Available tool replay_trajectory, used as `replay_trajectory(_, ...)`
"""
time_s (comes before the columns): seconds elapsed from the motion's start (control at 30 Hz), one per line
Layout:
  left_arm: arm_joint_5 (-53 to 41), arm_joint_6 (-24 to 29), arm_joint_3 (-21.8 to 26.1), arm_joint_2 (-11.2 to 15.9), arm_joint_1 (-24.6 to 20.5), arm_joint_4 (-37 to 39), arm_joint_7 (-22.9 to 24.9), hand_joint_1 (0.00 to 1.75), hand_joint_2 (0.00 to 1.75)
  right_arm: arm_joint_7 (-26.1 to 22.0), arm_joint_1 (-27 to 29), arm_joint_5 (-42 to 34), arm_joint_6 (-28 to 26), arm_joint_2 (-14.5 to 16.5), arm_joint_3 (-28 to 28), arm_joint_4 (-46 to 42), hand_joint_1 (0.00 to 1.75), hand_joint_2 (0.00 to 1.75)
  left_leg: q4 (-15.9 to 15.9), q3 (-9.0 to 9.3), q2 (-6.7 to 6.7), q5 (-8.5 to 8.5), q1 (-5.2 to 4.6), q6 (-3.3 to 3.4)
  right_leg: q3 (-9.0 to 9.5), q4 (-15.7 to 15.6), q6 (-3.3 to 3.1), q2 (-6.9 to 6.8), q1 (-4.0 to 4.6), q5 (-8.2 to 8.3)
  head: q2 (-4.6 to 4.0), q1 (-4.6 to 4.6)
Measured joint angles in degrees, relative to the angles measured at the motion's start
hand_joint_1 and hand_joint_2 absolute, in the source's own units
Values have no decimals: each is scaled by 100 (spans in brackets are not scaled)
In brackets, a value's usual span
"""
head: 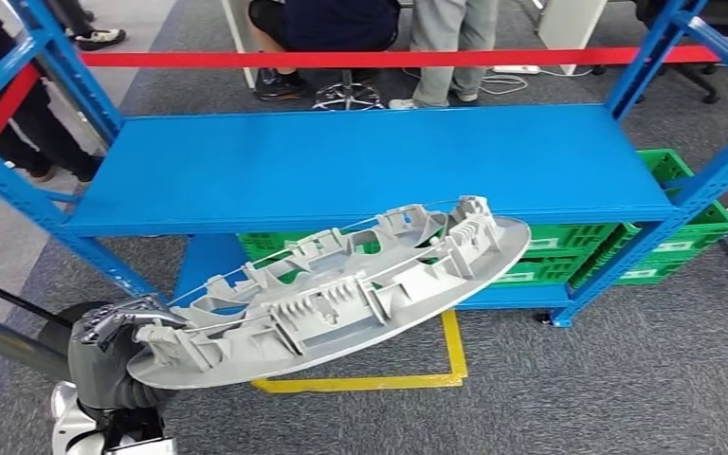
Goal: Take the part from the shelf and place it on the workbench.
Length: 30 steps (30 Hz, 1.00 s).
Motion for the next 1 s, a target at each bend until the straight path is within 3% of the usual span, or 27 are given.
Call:
replay_trajectory(0.03, -1, 0, 2, -1, 2, 0, 0, 175, 175, 0, -6, 4, 1, 0, -1, 0, 0, 0, -29, -21, -40, 27, 7, 32, -7, 3, 33, -40, 3, 11, 0, -3)
replay_trajectory(0.1, -1, -1, 3, -2, 4, 3, 0, 175, 175, 0, -21, 10, 3, 0, -3, 0, 0, 0, -79, -75, -104, 112, 34, 111, -94, 150, 95, 118, -6, -145, -1, 8)
replay_trajectory(0.13, -1, -2, 2, -5, 2, 6, 0, 175, 175, -1, -25, 12, 4, 0, -5, 0, 0, 0, -98, -110, -131, 163, 47, 145, -190, 370, 119, 265, -14, -327, 0, 18)
replay_trajectory(0.2, 0, -9, 0, -14, -4, 16, 0, 175, 175, -1, -18, 13, 5, 0, -8, 3, 0, 0, -90, -212, -181, 239, 39, 185, -462, 1103, 150, 515, -30, -785, 0, 32)
replay_trajectory(0.23, 0, -11, -1, -18, -2, 22, 0, 175, 175, -1, -10, 14, 5, 0, -9, 5, 0, 0, -85, -261, -207, 274, 30, 188, -562, 1421, 160, 553, -32, -922, 0, 33)
replay_trajectory(0.27, 0, -13, 1, -20, 0, 29, 0, 175, 175, -1, -1, 14, 6, 0, -11, 7, 0, 0, -78, -306, -228, 306, 22, 188, -589, 1586, 167, 568, -33, -959, -1, 33)
replay_trajectory(0.3, 0, -14, 2, -20, 2, 36, 0, 175, 175, -1, 4, 14, 7, 0, -17, 8, 0, 0, -67, -346, -246, 334, 18, 180, -499, 1510, 169, 570, -34, -877, -1, 34)
replay_trajectory(0.33, 0, -14, 2, -22, 4, 40, 0, 175, 175, -1, 5, 14, 6, 0, -26, 9, 0, 0, -52, -380, -262, 356, 17, 168, -297, 1213, 166, 571, -36, -712, 0, 33)
replay_trajectory(0.4, 0, -15, 2, -27, 2, 44, 0, 175, 175, -1, -3, 14, 5, 0, -45, 9, 0, 0, -3, -444, -285, 386, 13, 134, 229, 372, 150, 598, -40, -429, 0, 36)
replay_trajectory(0.47, -2, -16, 2, -31, -2, 44, 0, 175, 175, -3, -12, 14, 5, 0, -55, 9, 0, 0, 47, -500, -296, 423, -1, 81, 486, -71, 121, 634, -36, -359, -1, 33)
replay_trajectory(0.53, -4, -17, 3, -32, -2, 45, 0, 175, 175, -5, -5, 15, 5, 1, -57, 9, 0, 0, 74, -537, -308, 472, -9, 18, 444, -99, 67, 632, -34, -339, -1, 28)
replay_trajectory(0.6, -4, -18, 3, -31, 0, 46, 1, 175, 175, -5, 0, 17, 5, 11, -59, 11, 0, 0, 187, -606, -314, 353, -1, -46, 379, -109, -32, 600, -51, -280, -1, 16)
replay_trajectory(0.67, -3, -26, 1, -28, 0, 46, 2, 175, 175, -8, -10, 20, 1, 20, -74, 11, 0, 0, 672, -784, -310, -93, 27, -113, 302, -112, -112, 566, -58, -201, -1, -6)
replay_trajectory(0.73, -2, -34, -2, -23, 3, 48, 3, 175, 175, -8, -13, 22, -3, 20, -98, 11, 0, 0, 1426, -993, -306, -561, 56, -155, 191, -95, -131, 539, -45, -127, -1, -18)
replay_trajectory(0.77, -2, -36, -2, -20, 6, 49, 4, 175, 175, -8, -13, 22, -4, 20, -109, 11, 0, 0, 1684, -1030, -306, -649, 62, -161, 131, -79, -131, 523, -38, -94, -1, -19)
replay_trajectory(0.8, -2, -36, -2, -18, 7, 50, 4, 175, 175, -7, -14, 23, -4, 20, -119, 11, 0, 0, 1746, -980, -306, -605, 65, -157, 74, -58, -130, 510, -32, -66, -1, -20)
replay_trajectory(0.83, -2, -37, -2, -17, 7, 50, 4, 175, 175, -7, -17, 24, -3, 20, -128, 11, 0, 0, 1581, -826, -306, -464, 64, -140, 21, -35, -127, 502, -25, -41, -1, -21)
replay_trajectory(0.87, -2, -37, -2, -17, 6, 50, 4, 175, 175, -7, -21, 25, -3, 20, -137, 11, 0, 0, 1228, -581, -305, -284, 61, -111, -24, -12, -122, 497, -17, -18, -1, -21)
replay_trajectory(0.93, -2, -37, -1, -17, -2, 50, 4, 175, 175, -8, -28, 25, -2, 24, -145, 11, 0, 0, 388, -66, -299, -102, 42, -29, -89, 18, -92, 494, 4, 33, -1, -18)
replay_trajectory(1.0, -1, -39, 1, -17, -5, 50, 4, 175, 175, -9, -35, 25, -2, 26, -148, 11, 0, 0, -15, 137, -296, -104, 16, 24, -134, 23, -33, 487, 8, 104, -1, -15)
